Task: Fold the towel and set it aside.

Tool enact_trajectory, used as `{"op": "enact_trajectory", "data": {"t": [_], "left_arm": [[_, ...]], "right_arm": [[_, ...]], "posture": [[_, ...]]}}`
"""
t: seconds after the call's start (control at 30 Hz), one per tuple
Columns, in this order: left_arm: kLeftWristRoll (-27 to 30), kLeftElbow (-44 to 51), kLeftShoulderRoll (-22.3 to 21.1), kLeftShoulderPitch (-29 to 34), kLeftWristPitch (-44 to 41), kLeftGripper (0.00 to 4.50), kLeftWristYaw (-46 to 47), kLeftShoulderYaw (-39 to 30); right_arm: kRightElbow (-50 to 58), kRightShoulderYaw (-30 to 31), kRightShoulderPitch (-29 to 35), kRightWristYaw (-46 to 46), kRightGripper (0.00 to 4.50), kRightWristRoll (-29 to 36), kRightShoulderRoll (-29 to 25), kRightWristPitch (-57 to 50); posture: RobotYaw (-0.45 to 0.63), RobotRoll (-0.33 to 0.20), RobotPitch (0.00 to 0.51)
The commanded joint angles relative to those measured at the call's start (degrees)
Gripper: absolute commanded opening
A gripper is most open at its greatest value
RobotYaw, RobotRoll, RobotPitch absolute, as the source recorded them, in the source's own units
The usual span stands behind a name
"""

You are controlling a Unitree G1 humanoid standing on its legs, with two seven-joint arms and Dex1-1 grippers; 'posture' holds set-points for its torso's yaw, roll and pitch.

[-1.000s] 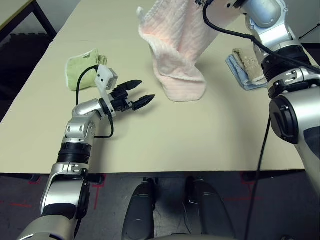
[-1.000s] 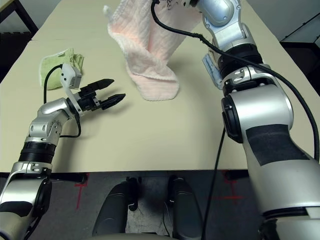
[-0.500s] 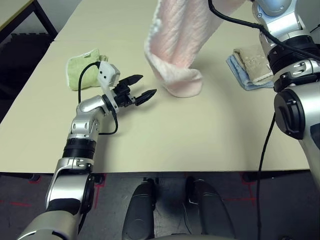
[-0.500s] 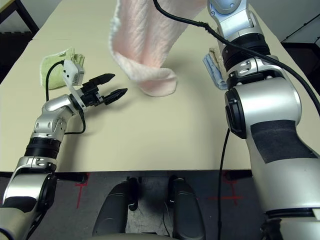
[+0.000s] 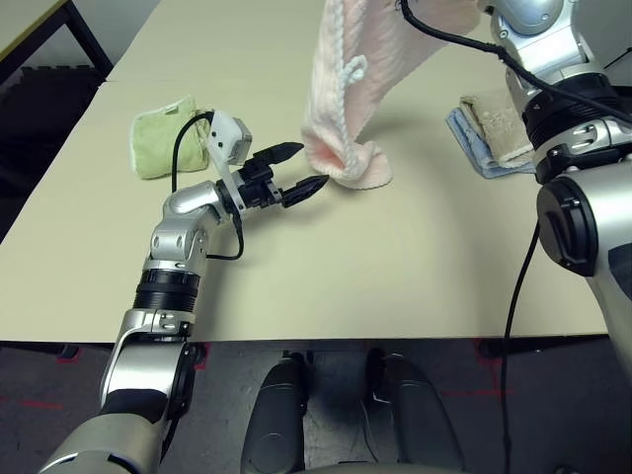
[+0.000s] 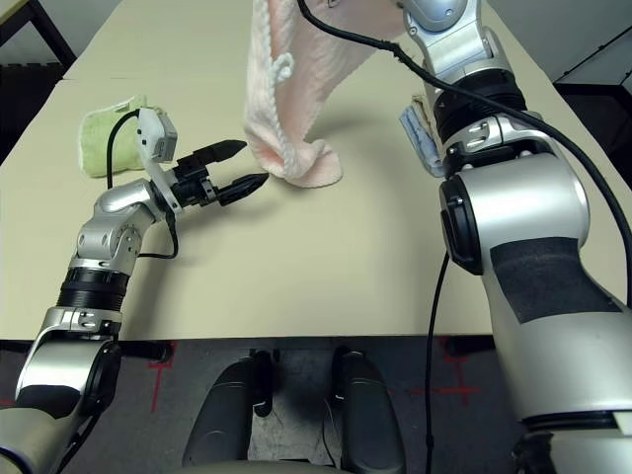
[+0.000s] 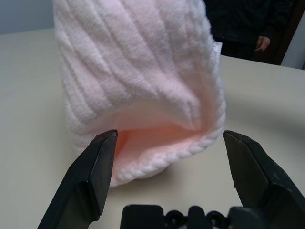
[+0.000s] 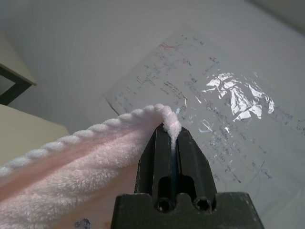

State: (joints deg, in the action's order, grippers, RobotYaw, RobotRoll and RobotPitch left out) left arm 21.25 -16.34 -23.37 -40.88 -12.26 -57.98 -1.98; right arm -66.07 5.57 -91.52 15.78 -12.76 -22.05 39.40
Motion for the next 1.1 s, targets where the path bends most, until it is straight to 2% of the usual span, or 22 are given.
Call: {"op": "enact_trajectory", "data": {"t": [0.03,0.23,0.47,0.73,0.93,1.1], "left_arm": [[0.0,1.4,-0.2,0.7,-0.8,4.5,-0.3,1.0],[-1.2,0.8,0.1,1.8,0.3,4.5,0.4,1.8],[-4.6,-0.4,1.8,2.0,4.5,4.5,4.4,2.9],[-5.5,0.3,10.8,-0.1,5.0,4.5,6.2,7.8],[-14.0,-8.4,11.7,-3.3,9.3,4.5,13.1,11.0],[-16.8,-15.1,11.9,-5.9,13.9,4.5,18.4,9.6]], "right_arm": [[-0.9,-0.3,-3.4,-2.3,0.06,-0.7,-0.2,-1.0],[-2.1,-0.3,-4.9,-4.7,0.06,-1.3,-0.4,-1.9],[-1.6,-0.2,-3.2,-3.4,0.06,-0.7,0.6,-2.1],[-1.8,-0.2,-3.5,-3.7,0.06,-1.0,0.7,-3.0],[-1.5,-0.3,-3.4,-3.7,0.06,-0.9,0.5,-3.2],[-1.5,-0.4,-3.4,-3.6,0.06,-0.8,0.2,-3.3]], "posture": [[0.02,0.0,0.208],[0.02,0.0,0.212],[0.02,0.0,0.215],[0.02,0.0,0.218],[0.02,0.0,0.215],[0.01,0.0,0.219]]}}
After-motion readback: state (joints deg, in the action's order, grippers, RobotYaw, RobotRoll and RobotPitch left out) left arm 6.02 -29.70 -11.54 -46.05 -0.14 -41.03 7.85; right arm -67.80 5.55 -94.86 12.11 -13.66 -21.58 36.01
